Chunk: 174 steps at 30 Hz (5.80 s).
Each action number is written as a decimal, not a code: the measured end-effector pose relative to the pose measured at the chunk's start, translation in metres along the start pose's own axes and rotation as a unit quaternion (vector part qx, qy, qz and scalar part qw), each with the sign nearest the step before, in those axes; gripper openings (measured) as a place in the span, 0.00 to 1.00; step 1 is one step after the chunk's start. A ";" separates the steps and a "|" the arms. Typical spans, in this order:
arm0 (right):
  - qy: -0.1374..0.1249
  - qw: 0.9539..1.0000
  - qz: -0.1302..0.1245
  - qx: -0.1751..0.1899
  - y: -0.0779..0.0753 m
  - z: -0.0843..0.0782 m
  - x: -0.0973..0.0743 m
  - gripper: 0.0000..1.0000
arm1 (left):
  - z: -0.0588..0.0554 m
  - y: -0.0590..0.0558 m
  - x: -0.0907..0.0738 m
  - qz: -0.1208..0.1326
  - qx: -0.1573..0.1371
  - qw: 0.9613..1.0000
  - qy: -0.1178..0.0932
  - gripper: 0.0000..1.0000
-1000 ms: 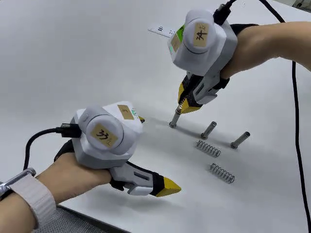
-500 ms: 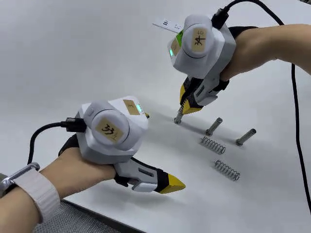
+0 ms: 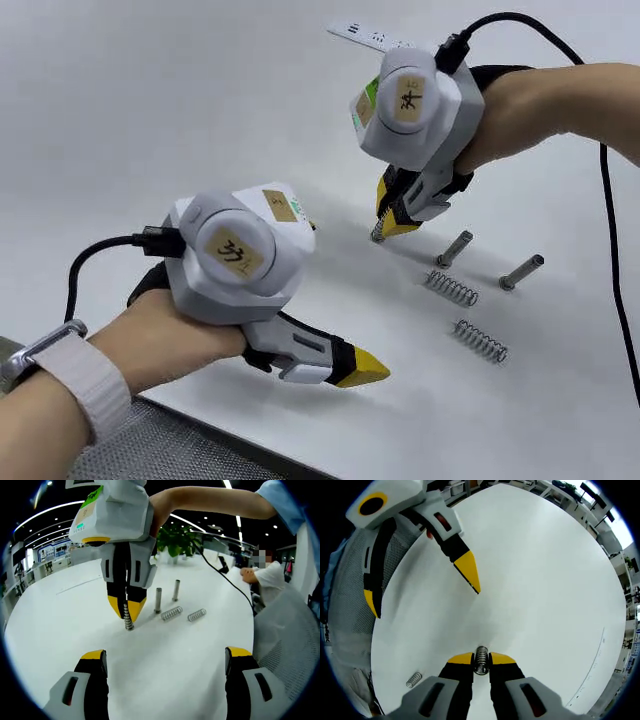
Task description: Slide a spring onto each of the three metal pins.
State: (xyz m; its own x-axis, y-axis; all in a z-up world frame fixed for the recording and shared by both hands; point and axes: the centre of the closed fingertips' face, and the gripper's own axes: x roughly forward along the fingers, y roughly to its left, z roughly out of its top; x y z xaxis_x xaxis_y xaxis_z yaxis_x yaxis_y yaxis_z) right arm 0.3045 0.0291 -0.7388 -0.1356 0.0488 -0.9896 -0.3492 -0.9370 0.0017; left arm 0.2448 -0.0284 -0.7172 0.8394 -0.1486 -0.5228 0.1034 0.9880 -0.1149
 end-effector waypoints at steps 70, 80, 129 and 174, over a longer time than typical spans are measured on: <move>-0.268 0.931 -0.189 0.163 0.050 -0.008 -0.077 0.99 | 0.012 0.002 -0.012 -0.003 0.009 1.000 -0.013 0.99; -0.283 0.904 -0.222 0.233 0.077 -0.044 -0.087 0.99 | 0.019 0.005 -0.009 -0.005 0.018 1.000 -0.015 0.97; -0.346 0.775 -0.280 0.449 0.180 -0.131 -0.082 0.96 | 0.039 -0.019 0.058 -0.094 0.169 0.977 0.087 0.61; -0.359 0.751 -0.262 0.488 0.204 -0.138 -0.059 0.89 | 0.027 -0.019 0.112 -0.106 0.190 0.955 0.201 0.17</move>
State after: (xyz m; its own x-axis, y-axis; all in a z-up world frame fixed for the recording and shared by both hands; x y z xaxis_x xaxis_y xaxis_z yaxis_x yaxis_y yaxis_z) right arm 0.3690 -0.2120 -0.7000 -0.0848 0.8256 -0.5579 -0.9950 -0.0409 0.0907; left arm 0.3513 -0.0631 -0.7508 0.5128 -0.2759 -0.8130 0.4991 0.8663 0.0208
